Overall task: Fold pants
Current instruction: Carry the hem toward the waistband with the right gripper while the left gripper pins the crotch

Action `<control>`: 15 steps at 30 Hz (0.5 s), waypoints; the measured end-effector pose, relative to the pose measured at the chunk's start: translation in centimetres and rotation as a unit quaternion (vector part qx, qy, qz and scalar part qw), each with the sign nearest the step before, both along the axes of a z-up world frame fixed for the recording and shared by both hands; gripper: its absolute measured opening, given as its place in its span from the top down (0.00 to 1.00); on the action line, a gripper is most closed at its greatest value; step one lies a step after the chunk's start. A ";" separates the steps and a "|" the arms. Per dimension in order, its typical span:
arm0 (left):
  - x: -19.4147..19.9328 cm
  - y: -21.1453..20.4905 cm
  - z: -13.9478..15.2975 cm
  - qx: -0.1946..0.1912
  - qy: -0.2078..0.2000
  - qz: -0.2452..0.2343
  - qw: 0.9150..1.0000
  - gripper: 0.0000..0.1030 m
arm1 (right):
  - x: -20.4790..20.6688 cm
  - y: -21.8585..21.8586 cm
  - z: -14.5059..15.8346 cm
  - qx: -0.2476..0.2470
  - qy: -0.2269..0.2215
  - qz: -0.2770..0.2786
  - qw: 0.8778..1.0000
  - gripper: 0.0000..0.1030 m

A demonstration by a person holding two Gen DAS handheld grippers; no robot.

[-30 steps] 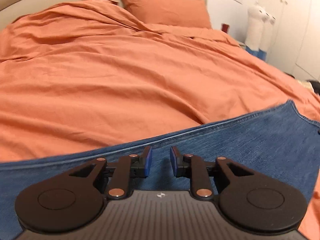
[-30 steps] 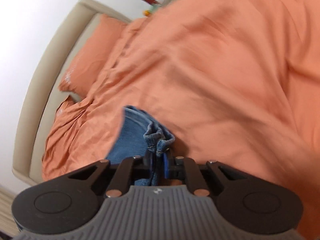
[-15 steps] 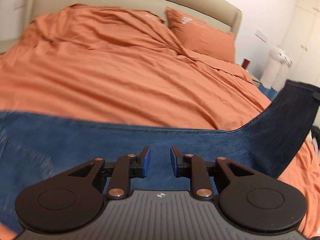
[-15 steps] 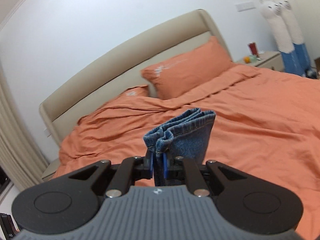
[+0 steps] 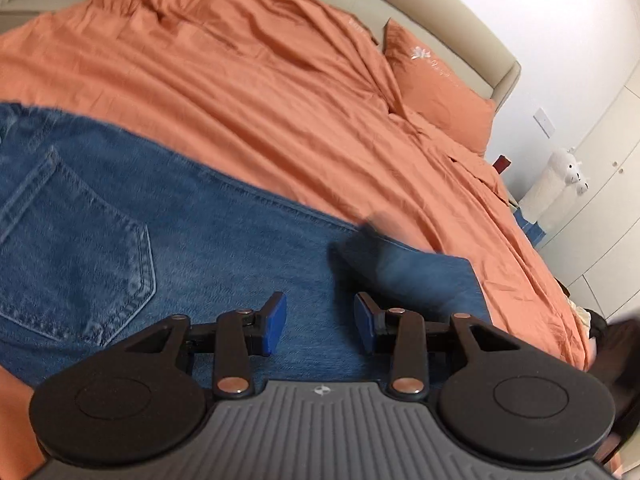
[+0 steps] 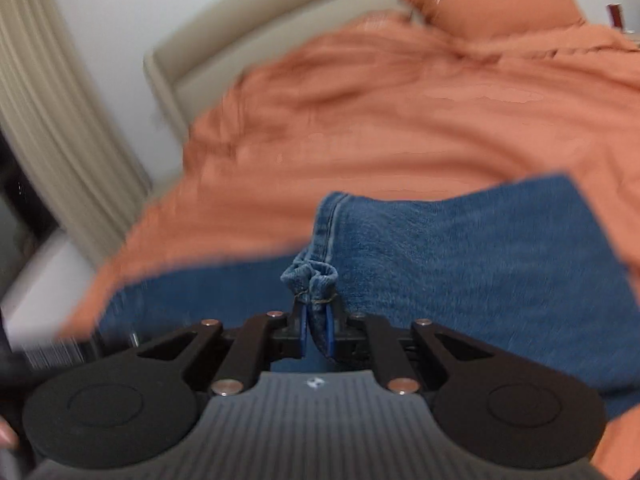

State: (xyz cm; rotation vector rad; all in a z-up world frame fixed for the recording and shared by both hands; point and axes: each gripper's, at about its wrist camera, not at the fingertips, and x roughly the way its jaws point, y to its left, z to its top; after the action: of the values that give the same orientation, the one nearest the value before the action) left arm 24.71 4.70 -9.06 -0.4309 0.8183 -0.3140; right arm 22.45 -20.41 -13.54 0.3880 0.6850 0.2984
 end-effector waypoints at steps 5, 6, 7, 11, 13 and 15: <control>1.2 0.2 -1.8 -0.017 0.037 -0.014 0.999 0.56 | -0.3 2.7 -4.3 -0.067 0.037 0.031 0.997 0.87; 1.4 0.0 -2.1 -0.019 0.040 -0.017 0.999 0.54 | -0.1 2.6 -4.1 -0.062 0.043 0.035 0.997 0.79; 1.7 -0.2 -2.3 -0.024 0.043 -0.021 0.999 0.53 | 0.1 2.5 -3.8 -0.058 0.049 0.043 0.996 0.76; 3.3 -1.1 -3.0 -0.042 0.040 -0.035 0.998 0.44 | -0.4 2.0 -2.1 -0.049 0.069 0.079 0.993 0.68; 4.3 -1.7 -3.5 -0.044 0.039 -0.034 0.998 0.43 | -0.9 0.5 -1.0 -0.040 0.062 0.078 0.994 0.64; 5.1 -2.1 -4.4 -0.054 0.039 -0.031 0.997 0.39 | -1.3 -1.2 0.4 -0.048 0.037 0.059 0.996 0.59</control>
State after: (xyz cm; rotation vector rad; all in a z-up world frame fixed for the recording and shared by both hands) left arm 29.84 2.56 -13.42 -0.5218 0.8940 -0.4029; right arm 21.11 -21.61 -13.18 0.2673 0.7943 0.3633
